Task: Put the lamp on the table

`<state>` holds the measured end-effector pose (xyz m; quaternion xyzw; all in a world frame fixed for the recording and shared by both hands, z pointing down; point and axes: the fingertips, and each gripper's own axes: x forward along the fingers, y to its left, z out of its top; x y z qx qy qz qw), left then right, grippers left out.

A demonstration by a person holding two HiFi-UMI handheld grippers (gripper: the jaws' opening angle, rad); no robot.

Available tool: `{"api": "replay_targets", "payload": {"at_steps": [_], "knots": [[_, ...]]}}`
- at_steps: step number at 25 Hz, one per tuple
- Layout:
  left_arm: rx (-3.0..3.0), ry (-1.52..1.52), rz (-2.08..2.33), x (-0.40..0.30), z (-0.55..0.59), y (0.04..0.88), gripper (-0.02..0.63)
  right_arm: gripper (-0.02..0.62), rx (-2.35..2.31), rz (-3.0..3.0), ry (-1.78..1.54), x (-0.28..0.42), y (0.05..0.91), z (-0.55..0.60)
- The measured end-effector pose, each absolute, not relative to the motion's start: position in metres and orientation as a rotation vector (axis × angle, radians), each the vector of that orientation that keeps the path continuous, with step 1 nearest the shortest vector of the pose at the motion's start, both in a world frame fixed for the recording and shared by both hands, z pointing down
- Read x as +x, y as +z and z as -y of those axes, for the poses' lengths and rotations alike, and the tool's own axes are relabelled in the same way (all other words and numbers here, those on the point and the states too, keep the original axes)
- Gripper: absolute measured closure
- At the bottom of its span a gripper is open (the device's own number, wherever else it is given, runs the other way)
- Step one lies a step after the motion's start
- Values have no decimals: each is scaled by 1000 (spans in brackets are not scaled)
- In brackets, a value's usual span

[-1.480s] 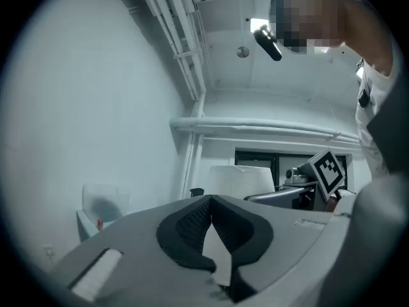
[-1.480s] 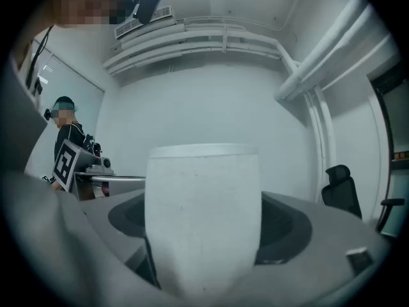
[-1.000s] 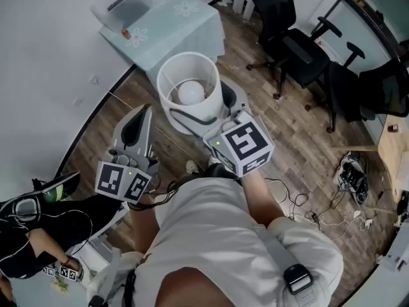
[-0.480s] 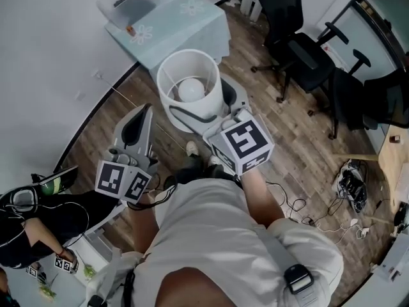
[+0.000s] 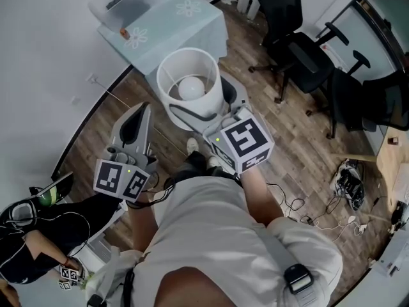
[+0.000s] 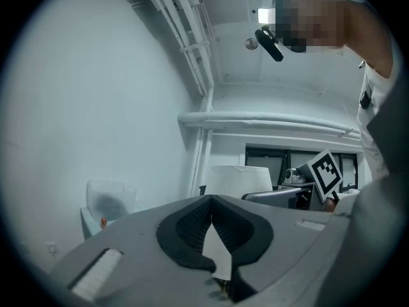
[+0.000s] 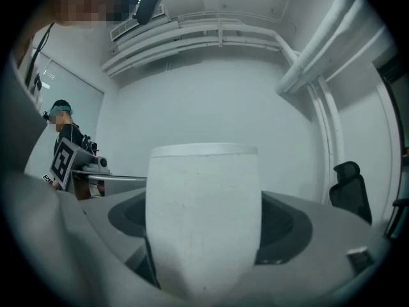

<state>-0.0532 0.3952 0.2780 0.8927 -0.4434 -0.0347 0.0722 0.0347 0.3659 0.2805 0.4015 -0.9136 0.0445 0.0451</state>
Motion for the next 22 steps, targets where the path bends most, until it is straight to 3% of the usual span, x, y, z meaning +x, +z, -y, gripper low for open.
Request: {"api": "replay_targets", "payload": {"at_steps": [22], "knots": [[2748, -121, 1180, -81, -259, 281, 606, 124, 1369, 2718, 124, 14, 284, -234]]}}
